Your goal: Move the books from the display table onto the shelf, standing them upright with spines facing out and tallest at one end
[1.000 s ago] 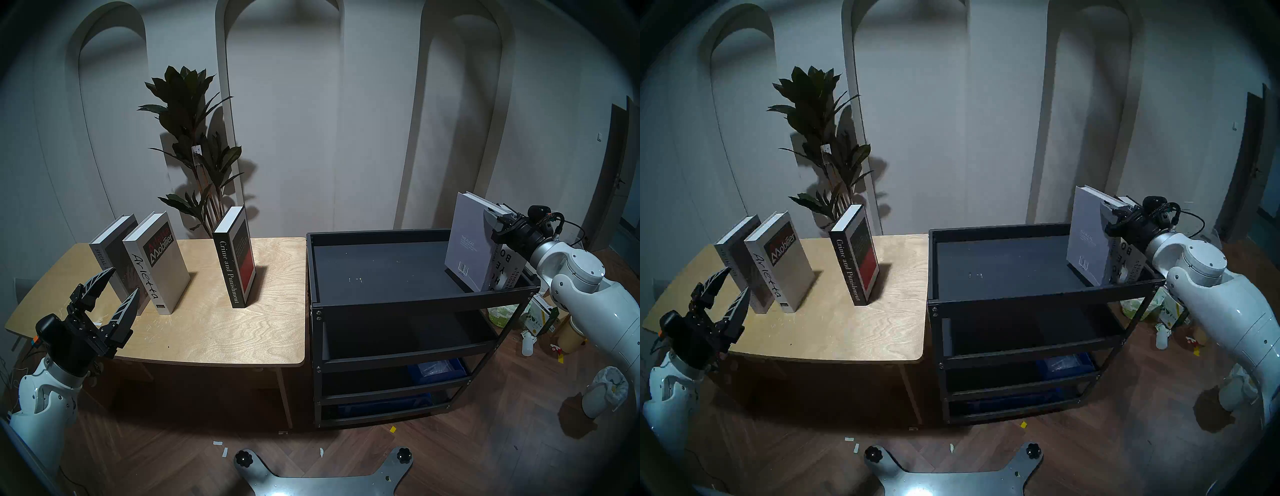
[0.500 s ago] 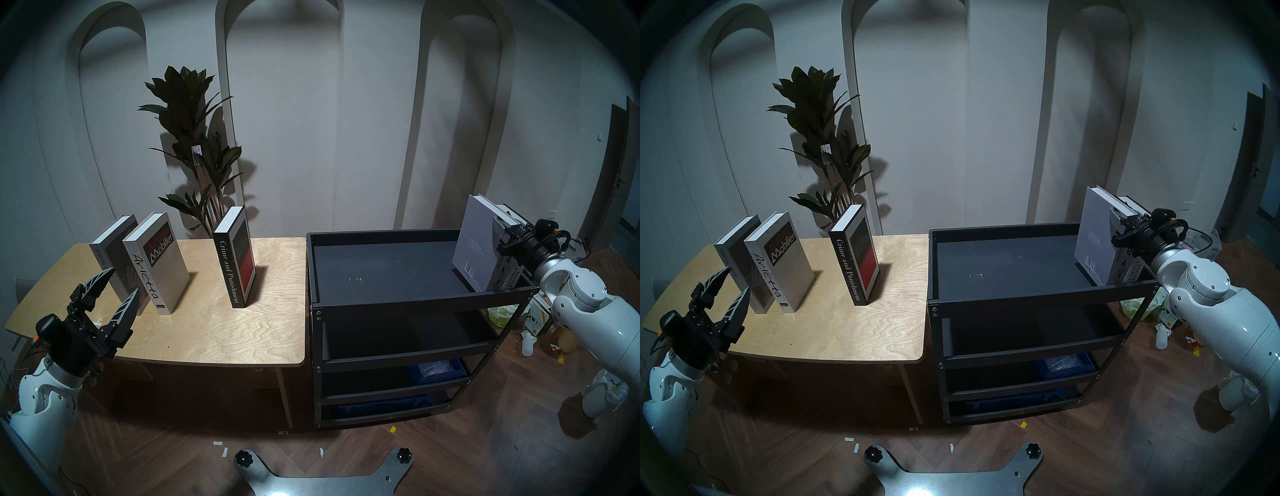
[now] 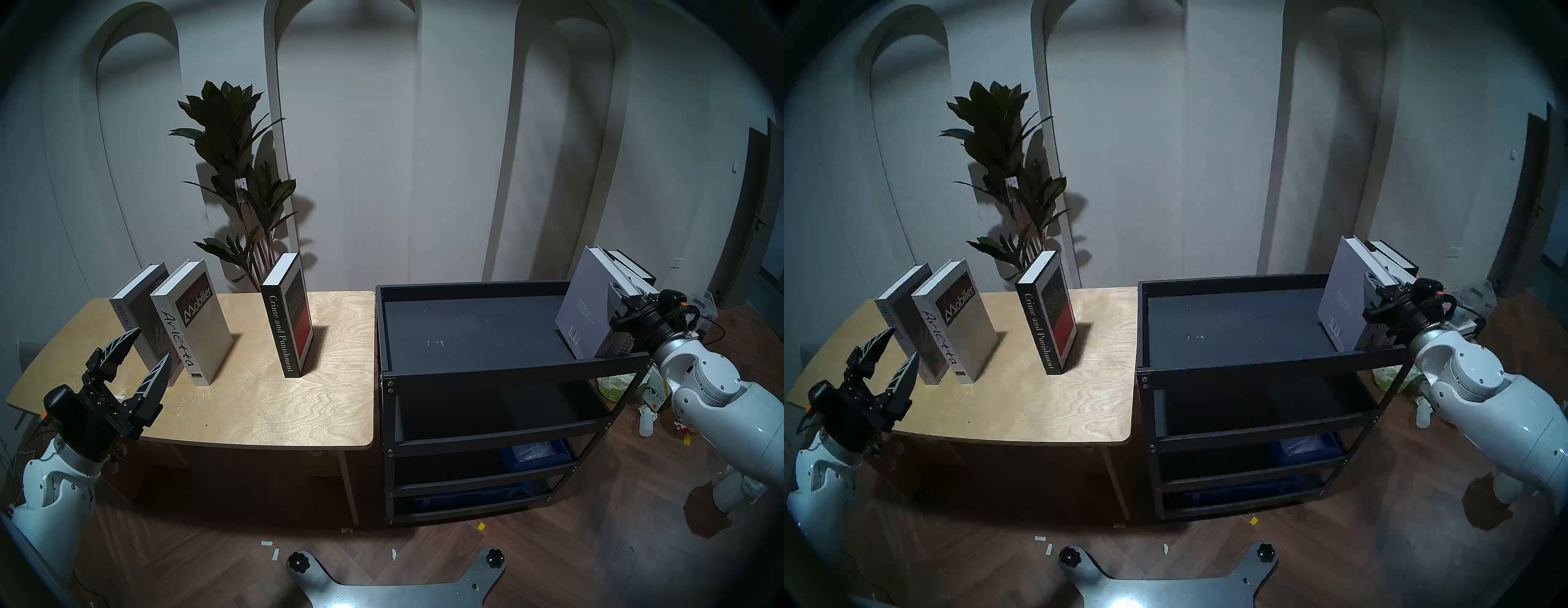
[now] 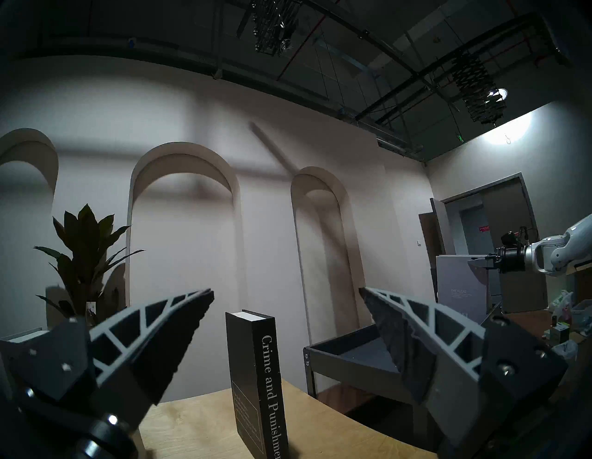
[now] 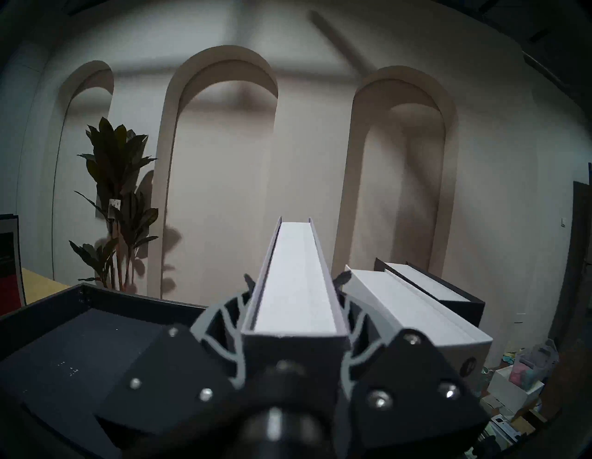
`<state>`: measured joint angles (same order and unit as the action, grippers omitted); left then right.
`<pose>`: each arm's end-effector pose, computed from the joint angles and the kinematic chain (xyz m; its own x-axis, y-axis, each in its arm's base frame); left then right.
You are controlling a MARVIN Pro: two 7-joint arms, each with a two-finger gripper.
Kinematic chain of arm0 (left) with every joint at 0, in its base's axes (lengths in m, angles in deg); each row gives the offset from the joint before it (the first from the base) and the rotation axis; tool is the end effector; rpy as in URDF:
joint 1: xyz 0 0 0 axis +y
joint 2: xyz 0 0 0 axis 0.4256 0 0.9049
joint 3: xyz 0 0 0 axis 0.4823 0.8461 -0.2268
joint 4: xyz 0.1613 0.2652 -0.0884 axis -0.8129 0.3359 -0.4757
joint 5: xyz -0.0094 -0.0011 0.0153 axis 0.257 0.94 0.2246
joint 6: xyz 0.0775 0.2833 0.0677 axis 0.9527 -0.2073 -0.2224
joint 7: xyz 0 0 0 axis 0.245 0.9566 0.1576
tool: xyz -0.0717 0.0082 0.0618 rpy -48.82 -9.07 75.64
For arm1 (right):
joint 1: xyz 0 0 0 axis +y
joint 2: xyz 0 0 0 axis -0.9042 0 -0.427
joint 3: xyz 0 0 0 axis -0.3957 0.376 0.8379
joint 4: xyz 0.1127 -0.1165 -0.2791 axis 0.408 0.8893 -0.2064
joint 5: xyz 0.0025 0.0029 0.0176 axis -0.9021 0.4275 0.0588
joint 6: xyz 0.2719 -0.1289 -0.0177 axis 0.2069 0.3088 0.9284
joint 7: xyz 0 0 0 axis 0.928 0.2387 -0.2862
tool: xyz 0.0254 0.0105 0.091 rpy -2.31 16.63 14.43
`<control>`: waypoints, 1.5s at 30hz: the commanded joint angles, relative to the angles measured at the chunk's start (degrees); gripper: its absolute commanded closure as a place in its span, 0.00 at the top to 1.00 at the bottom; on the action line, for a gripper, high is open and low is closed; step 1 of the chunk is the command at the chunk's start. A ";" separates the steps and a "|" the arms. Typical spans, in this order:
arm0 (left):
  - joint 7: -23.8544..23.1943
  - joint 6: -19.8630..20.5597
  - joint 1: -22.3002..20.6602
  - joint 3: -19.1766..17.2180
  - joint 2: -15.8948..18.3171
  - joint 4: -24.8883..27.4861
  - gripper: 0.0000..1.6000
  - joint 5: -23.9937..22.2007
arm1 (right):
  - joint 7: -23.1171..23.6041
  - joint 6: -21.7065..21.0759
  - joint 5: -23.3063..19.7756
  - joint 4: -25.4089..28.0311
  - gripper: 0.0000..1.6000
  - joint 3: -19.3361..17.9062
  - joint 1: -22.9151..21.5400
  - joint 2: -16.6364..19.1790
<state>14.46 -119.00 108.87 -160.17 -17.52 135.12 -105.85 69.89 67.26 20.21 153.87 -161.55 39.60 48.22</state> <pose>0.2020 0.2458 -0.2156 -0.4042 0.1034 0.9088 -0.4778 -0.8711 -0.1134 0.3756 -0.2692 -0.1764 -0.1112 0.1139 0.9872 0.0448 -0.9918 0.1195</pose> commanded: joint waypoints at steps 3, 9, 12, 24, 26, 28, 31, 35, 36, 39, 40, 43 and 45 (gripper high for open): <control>-0.03 -0.08 -0.06 -0.45 0.15 0.48 1.00 0.06 | 1.19 -4.38 -0.97 -0.61 0.00 0.44 -7.32 1.45; -0.05 -0.10 -0.12 -0.39 0.15 0.41 1.00 0.04 | 1.98 -8.04 -1.06 0.35 0.00 0.22 -10.33 2.39; -0.06 -0.10 -0.12 -0.40 0.15 0.42 1.00 0.04 | 2.40 -9.89 -1.08 0.36 0.00 0.83 -11.99 1.74; -0.03 -0.08 -0.05 -0.47 0.15 0.49 1.00 0.06 | 3.05 -13.95 1.77 -2.68 0.00 4.81 -18.50 -5.11; -0.03 -0.08 -0.04 -0.47 0.14 0.49 1.00 0.07 | 3.27 -14.32 2.77 -3.84 0.00 6.18 -20.42 -6.54; -0.02 -0.08 -0.04 -0.48 0.14 0.50 1.00 0.07 | 3.43 -14.62 3.55 -4.55 0.00 6.65 -21.31 -7.59; -0.02 -0.08 -0.03 -0.48 0.15 0.50 1.00 0.07 | 3.59 -15.01 4.74 -5.54 0.00 7.40 -22.67 -8.86; -0.01 -0.07 -0.01 -0.50 0.14 0.52 1.00 0.08 | 3.81 -15.25 6.31 -7.07 0.00 8.65 -24.98 -10.53; 0.00 -0.06 -0.01 -0.50 0.14 0.52 1.00 0.08 | 3.82 -15.30 6.62 -7.19 0.00 8.69 -25.19 -10.76; 0.01 -0.06 0.00 -0.51 0.14 0.53 1.00 0.09 | 3.94 -15.30 7.38 -8.58 0.00 10.21 -27.34 -11.48; 0.01 -0.06 0.00 -0.51 0.14 0.54 1.00 0.10 | 3.86 -15.35 7.61 -8.99 0.00 10.46 -27.74 -11.74; 0.02 -0.05 0.01 -0.52 0.13 0.55 1.00 0.11 | 3.67 -15.12 7.98 -9.72 0.38 10.70 -28.17 -12.10; 0.03 -0.05 0.02 -0.52 0.13 0.55 1.00 0.11 | 3.56 -14.89 8.06 -9.88 0.48 10.60 -28.21 -12.09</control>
<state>14.44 -119.00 108.86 -160.16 -17.51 135.10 -105.86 74.07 51.44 27.43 144.57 -150.60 14.95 37.49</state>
